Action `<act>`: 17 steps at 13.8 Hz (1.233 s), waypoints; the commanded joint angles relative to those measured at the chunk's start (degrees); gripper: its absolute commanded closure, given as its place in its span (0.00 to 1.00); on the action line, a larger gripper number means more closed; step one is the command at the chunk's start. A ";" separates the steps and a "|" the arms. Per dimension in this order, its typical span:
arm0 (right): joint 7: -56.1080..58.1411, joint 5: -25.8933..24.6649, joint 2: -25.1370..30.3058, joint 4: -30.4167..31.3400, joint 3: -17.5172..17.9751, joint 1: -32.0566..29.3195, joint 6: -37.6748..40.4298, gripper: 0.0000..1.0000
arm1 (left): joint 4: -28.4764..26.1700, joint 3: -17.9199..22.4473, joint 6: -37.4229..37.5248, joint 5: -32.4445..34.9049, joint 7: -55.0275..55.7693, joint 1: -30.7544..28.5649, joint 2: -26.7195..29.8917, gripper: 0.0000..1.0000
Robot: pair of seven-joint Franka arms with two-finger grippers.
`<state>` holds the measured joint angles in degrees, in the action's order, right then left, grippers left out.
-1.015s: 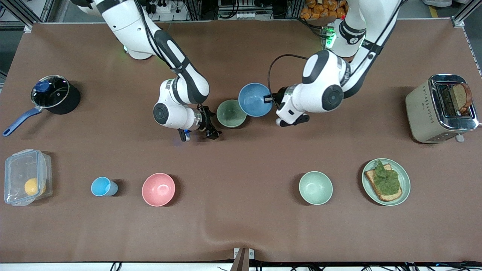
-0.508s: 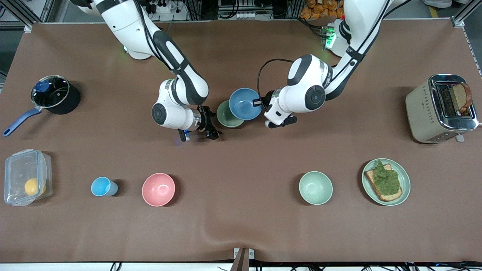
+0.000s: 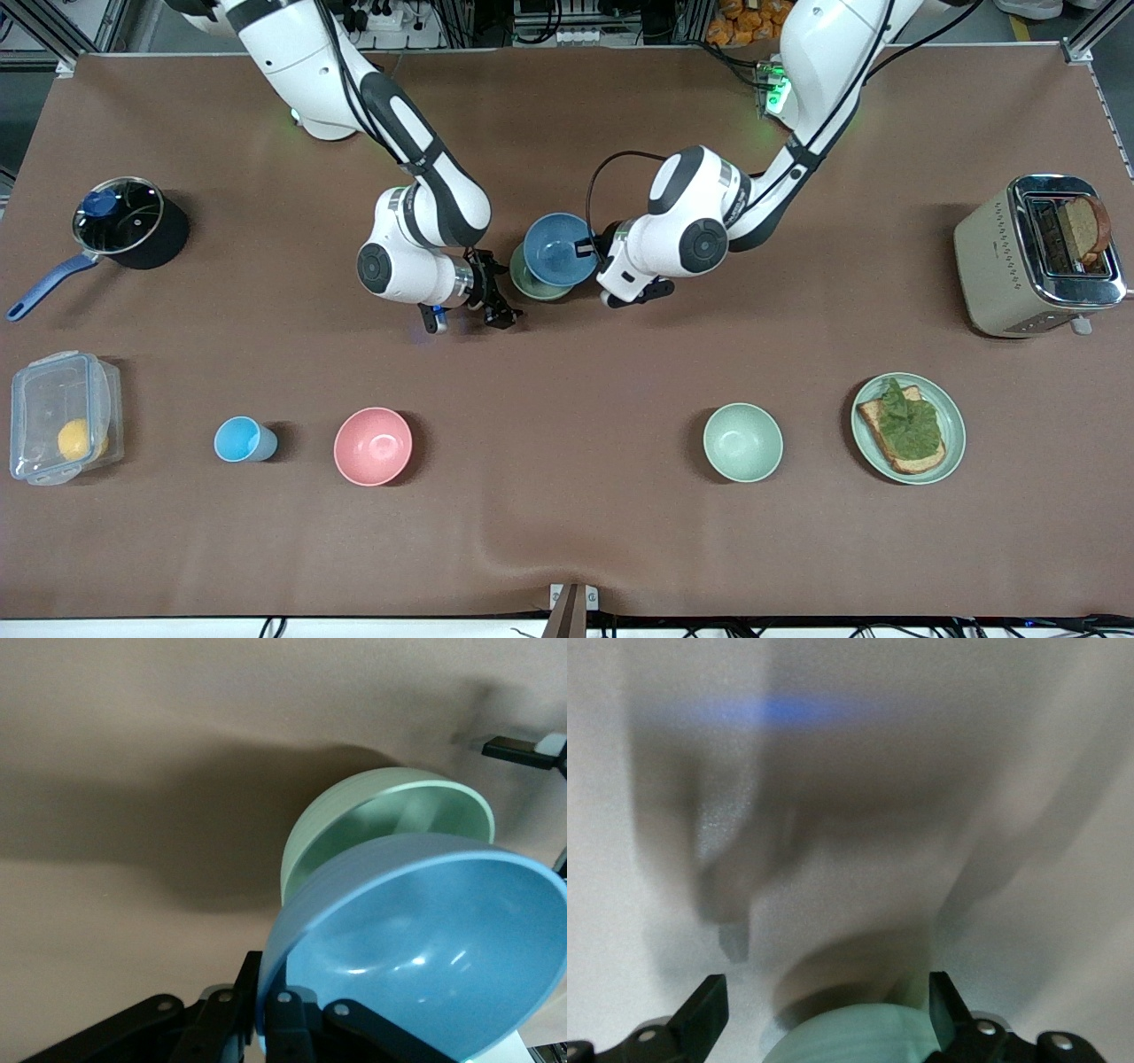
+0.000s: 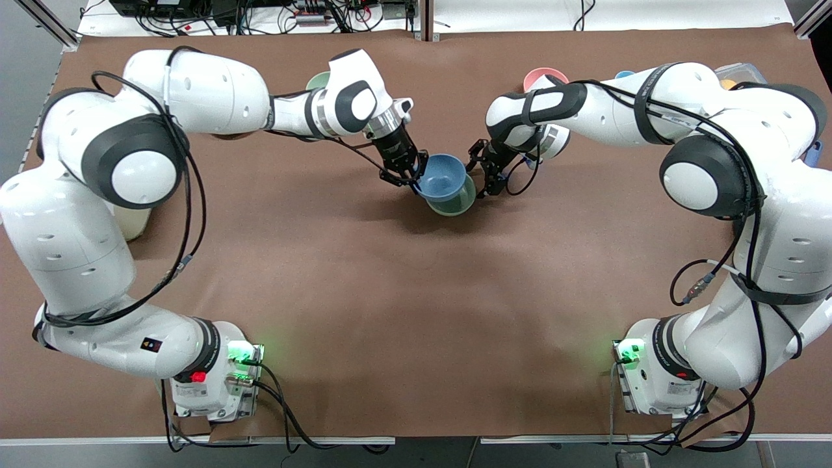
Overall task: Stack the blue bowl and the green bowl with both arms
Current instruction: 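Lower the blue bowl into the green bowl with the left gripper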
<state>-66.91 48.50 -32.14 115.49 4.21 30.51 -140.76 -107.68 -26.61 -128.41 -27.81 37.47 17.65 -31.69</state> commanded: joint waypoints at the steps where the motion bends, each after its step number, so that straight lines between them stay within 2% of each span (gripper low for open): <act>1: 1.52 1.77 0.67 0.70 0.62 -0.72 -0.04 0.00 | 3.87 0.51 0.01 1.71 2.08 1.15 -2.76 1.00; 4: 1.61 1.77 0.67 0.70 0.62 -0.63 -0.04 0.00 | 4.58 0.60 0.00 1.80 2.08 1.77 -3.46 1.00; 7: 1.70 1.77 0.67 0.70 0.62 -0.54 -0.04 0.00 | 6.07 0.60 -0.35 4.95 3.92 2.47 -4.78 1.00; 8: 1.70 1.77 0.67 0.70 0.62 -0.54 -0.04 0.00 | 6.16 0.60 -0.35 5.40 3.92 2.21 -5.04 0.44; 9: 1.70 1.77 0.67 0.78 0.62 -0.54 -0.12 0.00 | 6.16 0.51 -0.35 5.40 4.01 2.21 -5.13 0.00; 14: 1.78 1.77 0.67 0.79 0.54 -0.45 -0.12 0.00 | 6.51 0.51 0.62 5.40 4.10 2.04 -3.82 0.00; 17: 3.35 1.51 0.94 0.79 0.45 -0.63 0.40 0.00 | 6.78 0.60 5.61 5.49 4.62 0.63 -0.49 0.00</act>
<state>-66.21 48.51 -32.14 115.50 4.30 30.51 -140.71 -100.89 -26.36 -126.46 -23.81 39.63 19.02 -35.64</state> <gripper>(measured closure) 0.000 0.084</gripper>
